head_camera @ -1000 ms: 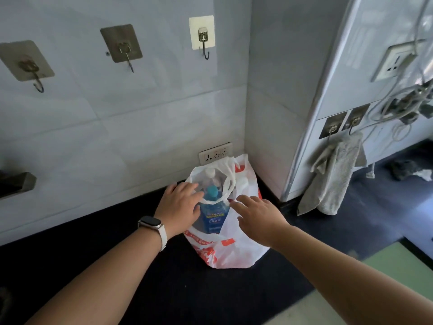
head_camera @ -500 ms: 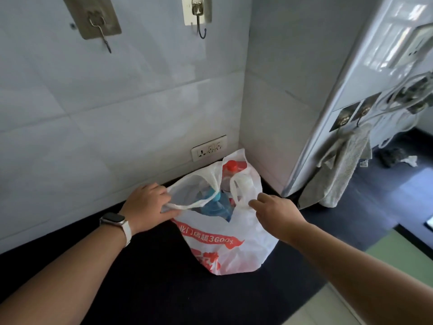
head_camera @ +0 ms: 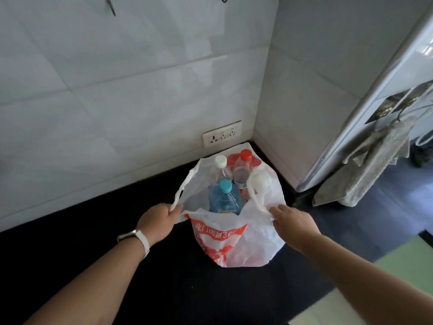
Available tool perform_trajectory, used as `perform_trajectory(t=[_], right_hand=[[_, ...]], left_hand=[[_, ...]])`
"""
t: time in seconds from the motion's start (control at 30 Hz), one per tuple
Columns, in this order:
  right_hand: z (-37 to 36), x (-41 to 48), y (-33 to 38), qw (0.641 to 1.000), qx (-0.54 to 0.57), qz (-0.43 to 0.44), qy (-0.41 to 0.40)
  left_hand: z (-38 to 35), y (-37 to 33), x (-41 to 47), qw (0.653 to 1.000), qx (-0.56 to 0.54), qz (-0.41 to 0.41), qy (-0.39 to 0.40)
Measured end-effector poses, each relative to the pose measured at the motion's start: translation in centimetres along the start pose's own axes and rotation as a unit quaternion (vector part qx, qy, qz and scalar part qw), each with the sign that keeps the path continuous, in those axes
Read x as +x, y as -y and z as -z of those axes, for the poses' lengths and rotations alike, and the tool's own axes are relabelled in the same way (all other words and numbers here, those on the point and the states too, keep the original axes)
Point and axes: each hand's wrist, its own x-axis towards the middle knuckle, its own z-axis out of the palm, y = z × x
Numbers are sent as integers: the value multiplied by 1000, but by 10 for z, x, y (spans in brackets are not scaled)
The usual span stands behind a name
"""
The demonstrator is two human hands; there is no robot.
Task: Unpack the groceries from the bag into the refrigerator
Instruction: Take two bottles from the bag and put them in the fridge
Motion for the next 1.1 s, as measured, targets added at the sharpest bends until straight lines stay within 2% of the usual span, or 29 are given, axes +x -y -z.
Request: perform_trajectory(t=[0.17, 0.33, 0.5, 0.6, 0.7, 0.77, 0.9, 0.97, 1.1], right_hand=[[-4, -3, -9, 998, 41, -38, 14], [-3, -4, -8, 996, 71, -54, -3], [11, -6, 2, 991, 95, -43, -81], [26, -5, 11, 977, 117, -28, -177], [44, 1, 21, 957, 164, -31, -238], [57, 7, 27, 958, 170, -39, -227], [73, 19, 32, 962, 203, -68, -172], [76, 21, 32, 960, 215, -87, -153], [75, 22, 29, 957, 239, -96, -136]], left_hand=[[-26, -3, -5, 996, -20, 71, 51], [-53, -8, -21, 990, -43, 100, 93], [-70, 0, -38, 988, -73, 98, 93], [-69, 0, -45, 991, -93, 79, 54], [-61, -4, -53, 998, -40, 15, -36], [-55, -6, -58, 991, 5, -65, -120], [-42, -17, -65, 946, 63, -202, -245], [-37, -29, -66, 929, 79, -258, -254], [-38, -51, -61, 922, 131, -312, -186]])
